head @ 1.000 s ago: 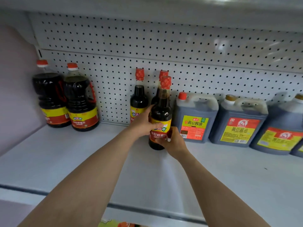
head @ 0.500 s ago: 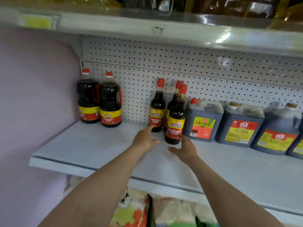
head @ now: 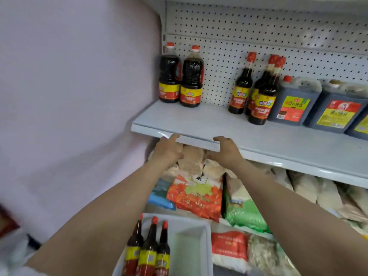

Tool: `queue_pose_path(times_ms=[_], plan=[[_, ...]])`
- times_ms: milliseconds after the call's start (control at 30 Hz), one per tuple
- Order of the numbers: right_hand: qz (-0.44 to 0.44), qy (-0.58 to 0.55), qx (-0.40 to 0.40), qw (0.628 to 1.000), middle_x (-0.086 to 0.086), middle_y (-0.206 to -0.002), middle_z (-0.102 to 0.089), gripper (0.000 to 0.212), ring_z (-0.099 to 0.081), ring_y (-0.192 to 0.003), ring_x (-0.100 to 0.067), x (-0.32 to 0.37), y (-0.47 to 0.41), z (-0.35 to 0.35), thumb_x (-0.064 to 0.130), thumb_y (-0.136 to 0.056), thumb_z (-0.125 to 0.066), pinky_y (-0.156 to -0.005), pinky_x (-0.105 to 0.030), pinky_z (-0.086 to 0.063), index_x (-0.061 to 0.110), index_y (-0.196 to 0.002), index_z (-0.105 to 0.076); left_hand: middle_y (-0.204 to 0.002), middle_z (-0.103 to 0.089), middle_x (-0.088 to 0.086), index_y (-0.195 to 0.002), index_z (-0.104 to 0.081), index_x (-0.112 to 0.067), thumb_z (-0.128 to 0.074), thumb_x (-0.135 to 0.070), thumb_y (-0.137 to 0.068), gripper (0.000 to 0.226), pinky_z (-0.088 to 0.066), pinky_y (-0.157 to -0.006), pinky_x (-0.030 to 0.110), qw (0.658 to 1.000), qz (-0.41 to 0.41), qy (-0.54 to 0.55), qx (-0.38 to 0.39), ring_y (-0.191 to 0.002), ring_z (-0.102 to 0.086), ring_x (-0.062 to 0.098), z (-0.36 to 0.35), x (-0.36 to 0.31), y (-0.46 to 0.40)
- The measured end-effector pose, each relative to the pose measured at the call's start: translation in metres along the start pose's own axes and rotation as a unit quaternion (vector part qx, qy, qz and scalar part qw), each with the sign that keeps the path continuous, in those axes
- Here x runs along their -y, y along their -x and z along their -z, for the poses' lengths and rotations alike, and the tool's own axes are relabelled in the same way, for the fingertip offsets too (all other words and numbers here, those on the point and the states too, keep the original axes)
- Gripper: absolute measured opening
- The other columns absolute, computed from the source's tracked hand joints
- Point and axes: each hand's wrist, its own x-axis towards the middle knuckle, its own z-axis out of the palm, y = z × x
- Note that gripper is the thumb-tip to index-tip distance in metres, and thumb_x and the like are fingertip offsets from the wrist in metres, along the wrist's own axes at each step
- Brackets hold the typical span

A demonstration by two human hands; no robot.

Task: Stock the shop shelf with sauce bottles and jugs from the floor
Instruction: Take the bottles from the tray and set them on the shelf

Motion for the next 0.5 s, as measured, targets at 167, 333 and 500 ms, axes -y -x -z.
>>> queue_pose_path(times_ms=[167, 333, 500], plan=[[0.055, 0.030, 0.023, 0.998, -0.009, -0.142, -0.044, 0.074, -0.052, -0.123, -0.025, 0.032, 0.022, -0.051, 0.036, -0.081, -0.080, -0.087, -0.025, -0.039, 0.020, -0.144, -0.046, -0.131, -0.049, 0.019, -0.145, -0.041, -0.025, -0.082, -0.038, -0.074, 0.083, -0.046, -0.095, 0.036, 0.999, 0.041, -0.027, 0.006, -0.119, -0.052, 0.039, 0.003, 0.059, 0.031], [0.061, 0.038, 0.074, 0.995, -0.008, -0.142, -0.045, 0.072, -0.051, -0.126, -0.027, 0.035, 0.023, -0.101, 0.036, -0.078, -0.082, -0.100, -0.032, -0.042, 0.022, -0.141, -0.050, -0.132, -0.044, 0.020, -0.149, -0.036, -0.027, -0.076, -0.029, -0.081, 0.079, -0.047, -0.097, 0.041, 0.994, 0.098, -0.018, 0.041, -0.117, -0.051, 0.040, -0.022, 0.106, 0.048], [0.038, 0.036, 0.153, 0.987, -0.010, -0.139, -0.045, 0.072, -0.050, -0.126, -0.027, 0.012, 0.019, -0.152, 0.030, -0.078, -0.082, -0.099, -0.032, -0.041, 0.019, -0.142, -0.049, -0.137, -0.044, 0.016, -0.149, -0.035, -0.022, -0.071, -0.024, -0.086, 0.074, -0.042, -0.102, 0.038, 0.985, 0.151, -0.013, 0.077, -0.126, -0.048, 0.035, -0.062, 0.142, 0.058]])
